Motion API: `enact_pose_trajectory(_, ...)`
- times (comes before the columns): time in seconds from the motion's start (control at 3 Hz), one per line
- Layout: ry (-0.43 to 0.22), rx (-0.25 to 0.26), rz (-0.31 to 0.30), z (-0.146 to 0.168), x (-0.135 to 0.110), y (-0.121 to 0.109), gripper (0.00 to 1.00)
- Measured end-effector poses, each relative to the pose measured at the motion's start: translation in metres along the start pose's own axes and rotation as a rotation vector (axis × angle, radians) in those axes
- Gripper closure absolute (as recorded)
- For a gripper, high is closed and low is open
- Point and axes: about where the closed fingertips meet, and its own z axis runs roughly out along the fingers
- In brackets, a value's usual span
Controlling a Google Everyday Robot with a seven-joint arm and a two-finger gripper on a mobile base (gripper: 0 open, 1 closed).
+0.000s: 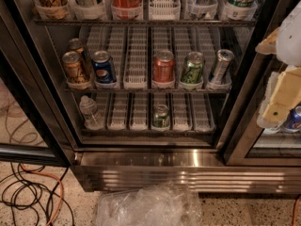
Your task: Pick water bottle from bottom shelf of fridge
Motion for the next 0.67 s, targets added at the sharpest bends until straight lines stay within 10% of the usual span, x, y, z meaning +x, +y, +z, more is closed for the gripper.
enact_pose_trajectory(0.67, -0.050, -0.002, 0.064, 0.013, 0.009, 0.014, 0.00)
